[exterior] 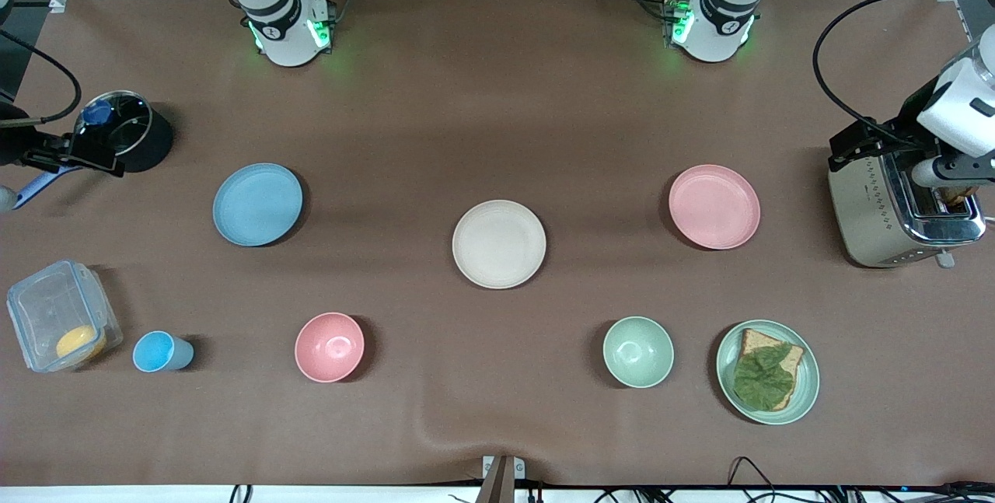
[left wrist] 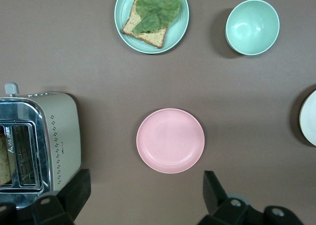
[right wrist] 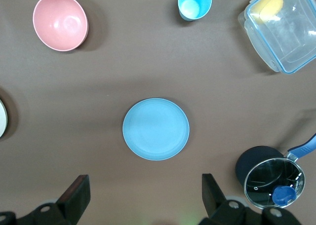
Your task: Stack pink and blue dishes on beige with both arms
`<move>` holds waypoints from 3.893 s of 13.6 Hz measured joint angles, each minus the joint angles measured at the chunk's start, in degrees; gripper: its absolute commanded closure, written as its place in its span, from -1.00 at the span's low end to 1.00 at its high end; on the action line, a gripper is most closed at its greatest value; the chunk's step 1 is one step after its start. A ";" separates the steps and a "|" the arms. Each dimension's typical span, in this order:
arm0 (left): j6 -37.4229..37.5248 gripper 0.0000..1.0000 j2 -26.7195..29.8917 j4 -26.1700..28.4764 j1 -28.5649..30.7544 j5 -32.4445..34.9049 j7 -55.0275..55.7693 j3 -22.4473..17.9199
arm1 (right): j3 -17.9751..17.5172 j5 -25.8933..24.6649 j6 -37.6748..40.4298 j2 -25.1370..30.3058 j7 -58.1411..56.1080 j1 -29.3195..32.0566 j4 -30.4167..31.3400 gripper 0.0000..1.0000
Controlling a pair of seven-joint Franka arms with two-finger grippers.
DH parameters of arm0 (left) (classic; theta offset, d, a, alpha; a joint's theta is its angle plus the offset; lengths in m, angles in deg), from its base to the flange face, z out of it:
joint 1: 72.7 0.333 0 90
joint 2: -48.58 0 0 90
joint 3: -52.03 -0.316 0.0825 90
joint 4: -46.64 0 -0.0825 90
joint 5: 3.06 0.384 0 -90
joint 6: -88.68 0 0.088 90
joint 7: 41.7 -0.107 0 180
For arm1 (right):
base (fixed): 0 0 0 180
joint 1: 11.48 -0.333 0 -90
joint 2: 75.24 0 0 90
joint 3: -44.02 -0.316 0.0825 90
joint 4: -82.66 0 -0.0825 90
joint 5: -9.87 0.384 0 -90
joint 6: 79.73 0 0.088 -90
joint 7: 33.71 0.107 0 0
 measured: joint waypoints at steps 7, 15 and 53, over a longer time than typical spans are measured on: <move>0.55 -1.00 0.00 0.00 0.00 0.00 0.03 0.00 | 0.00 0.00 0.00 -0.01 0.00 0.00 0.00 -1.00; 0.76 -1.00 -0.13 0.00 -0.04 0.00 0.03 0.00 | 0.05 0.00 0.00 -0.10 0.00 0.05 0.00 -1.00; -10.48 -0.84 -34.78 9.04 9.08 -7.31 -11.34 -0.27 | -0.66 16.56 -34.58 -21.01 -34.99 16.09 33.26 -0.71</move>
